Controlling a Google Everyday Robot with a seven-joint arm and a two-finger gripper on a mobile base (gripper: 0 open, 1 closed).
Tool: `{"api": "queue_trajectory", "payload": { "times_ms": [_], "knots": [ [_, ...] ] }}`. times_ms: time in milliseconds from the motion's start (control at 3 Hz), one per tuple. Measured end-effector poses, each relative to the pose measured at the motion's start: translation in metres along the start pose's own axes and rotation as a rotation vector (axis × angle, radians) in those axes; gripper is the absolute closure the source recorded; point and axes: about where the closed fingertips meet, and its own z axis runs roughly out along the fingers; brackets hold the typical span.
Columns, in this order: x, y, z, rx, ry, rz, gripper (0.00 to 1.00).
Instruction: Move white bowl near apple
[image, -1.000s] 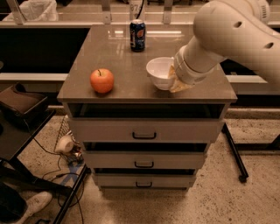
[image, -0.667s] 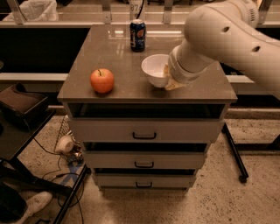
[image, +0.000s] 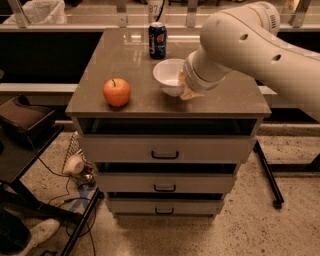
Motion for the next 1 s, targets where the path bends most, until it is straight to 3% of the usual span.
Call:
{"api": "queue_trajectory", "payload": {
  "times_ms": [1000],
  "knots": [
    [-0.042,-0.009,-0.005,0.025,-0.145,-0.082,1.00]
  ]
}}
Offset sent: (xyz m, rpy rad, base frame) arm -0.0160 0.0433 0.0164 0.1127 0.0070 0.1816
